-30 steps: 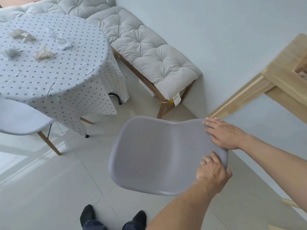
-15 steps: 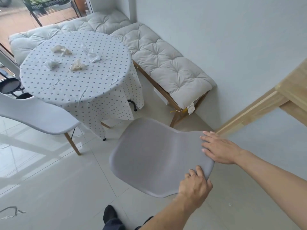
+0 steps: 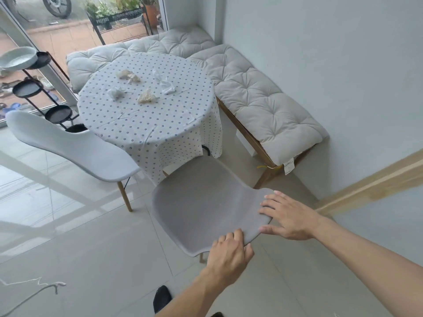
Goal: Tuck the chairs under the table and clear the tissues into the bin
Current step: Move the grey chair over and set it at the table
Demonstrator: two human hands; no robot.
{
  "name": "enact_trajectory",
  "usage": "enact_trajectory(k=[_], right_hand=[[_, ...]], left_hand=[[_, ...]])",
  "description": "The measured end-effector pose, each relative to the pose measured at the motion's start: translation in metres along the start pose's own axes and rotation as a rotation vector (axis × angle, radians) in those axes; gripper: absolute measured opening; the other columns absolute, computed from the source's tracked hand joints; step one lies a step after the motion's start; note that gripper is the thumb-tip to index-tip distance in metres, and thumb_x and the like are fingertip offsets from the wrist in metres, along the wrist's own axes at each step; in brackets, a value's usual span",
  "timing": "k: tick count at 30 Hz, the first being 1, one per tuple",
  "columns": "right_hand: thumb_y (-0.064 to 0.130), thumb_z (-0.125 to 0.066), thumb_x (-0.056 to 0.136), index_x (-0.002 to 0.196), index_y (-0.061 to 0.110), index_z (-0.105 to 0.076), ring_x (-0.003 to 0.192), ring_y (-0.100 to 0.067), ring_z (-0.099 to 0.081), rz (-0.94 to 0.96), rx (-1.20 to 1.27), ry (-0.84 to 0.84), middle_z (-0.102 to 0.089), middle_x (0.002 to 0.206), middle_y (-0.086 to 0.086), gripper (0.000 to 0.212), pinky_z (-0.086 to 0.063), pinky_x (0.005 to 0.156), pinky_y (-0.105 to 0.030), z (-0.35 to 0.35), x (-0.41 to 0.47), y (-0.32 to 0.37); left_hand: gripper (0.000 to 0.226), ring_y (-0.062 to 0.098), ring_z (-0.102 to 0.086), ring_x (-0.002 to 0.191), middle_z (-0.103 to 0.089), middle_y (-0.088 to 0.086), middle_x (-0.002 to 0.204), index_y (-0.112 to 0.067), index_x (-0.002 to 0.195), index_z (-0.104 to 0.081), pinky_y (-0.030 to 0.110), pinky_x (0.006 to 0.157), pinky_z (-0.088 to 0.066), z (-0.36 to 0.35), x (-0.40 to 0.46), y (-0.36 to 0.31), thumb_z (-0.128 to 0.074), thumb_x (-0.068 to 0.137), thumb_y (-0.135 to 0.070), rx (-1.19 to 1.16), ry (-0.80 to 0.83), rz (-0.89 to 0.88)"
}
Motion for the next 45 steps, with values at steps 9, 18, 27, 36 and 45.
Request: enact_trajectory(k=[9, 18, 27, 36, 45], right_hand=[[0.077, -0.027, 0.098, 0.123, 0.022, -0.06, 0.123, -0.023, -0.049, -0.037, -0.065, -0.174, -0.06, 0.117, 0.004, 0.068, -0.031, 0.118, -0.044, 0.016, 0.048, 0.019], [0.081, -0.004, 0.093, 0.136, 0.02, -0.054, 0.136, -0.025, -0.041, -0.178, -0.052, -0.066, -0.058, 0.135, 0.001, 0.09, -0.026, 0.12, -0.045, 0.039, 0.105, 0.011], [0.08, 0.002, 0.082, 0.153, 0.021, -0.033, 0.157, -0.03, -0.005, -0.401, -0.016, 0.14, -0.025, 0.166, -0.008, 0.099, -0.013, 0.125, -0.052, 0.053, 0.112, -0.011], [0.061, -0.024, 0.104, 0.154, 0.018, -0.034, 0.157, -0.031, -0.005, -0.514, 0.028, 0.226, -0.019, 0.169, -0.011, 0.067, -0.015, 0.124, -0.055, 0.078, 0.106, 0.025], [0.07, -0.02, 0.1, 0.156, 0.025, -0.031, 0.157, -0.026, -0.002, -0.55, 0.097, 0.125, -0.014, 0.17, -0.005, 0.073, -0.013, 0.125, -0.055, 0.174, 0.152, 0.08]], left_hand=[[0.048, 0.034, -0.054, 0.101, -0.056, 0.005, 0.111, -0.023, 0.124, -0.046, 0.049, 0.089, -0.048, 0.045, 0.023, 0.058, -0.027, 0.097, -0.057, -0.036, 0.008, -0.001], [0.045, 0.036, -0.058, 0.095, -0.061, 0.011, 0.099, -0.019, 0.098, -0.055, 0.046, 0.084, -0.048, 0.09, 0.068, 0.107, -0.044, 0.1, -0.062, -0.192, 0.059, 0.075], [0.051, 0.03, -0.057, 0.084, -0.057, 0.008, 0.103, -0.016, 0.088, -0.05, 0.04, 0.069, -0.048, 0.1, 0.103, 0.096, -0.055, 0.094, -0.066, -0.203, 0.107, 0.151], [0.056, 0.032, -0.058, 0.109, -0.059, 0.009, 0.119, -0.013, 0.115, -0.055, 0.048, 0.095, -0.048, 0.146, 0.089, 0.155, -0.039, 0.1, -0.065, -0.008, 0.121, 0.104], [0.066, 0.032, -0.037, 0.142, -0.047, 0.011, 0.149, -0.014, 0.138, -0.049, 0.056, 0.112, -0.036, 0.266, 0.065, 0.238, -0.035, 0.099, -0.065, 0.109, -0.04, 0.142]])
Point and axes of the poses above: each hand's wrist, its own x-axis towards the middle knuckle, its own z-axis out of the back of the hand, y = z × x, the point moved 6 cm from there along x, towards the middle knuckle
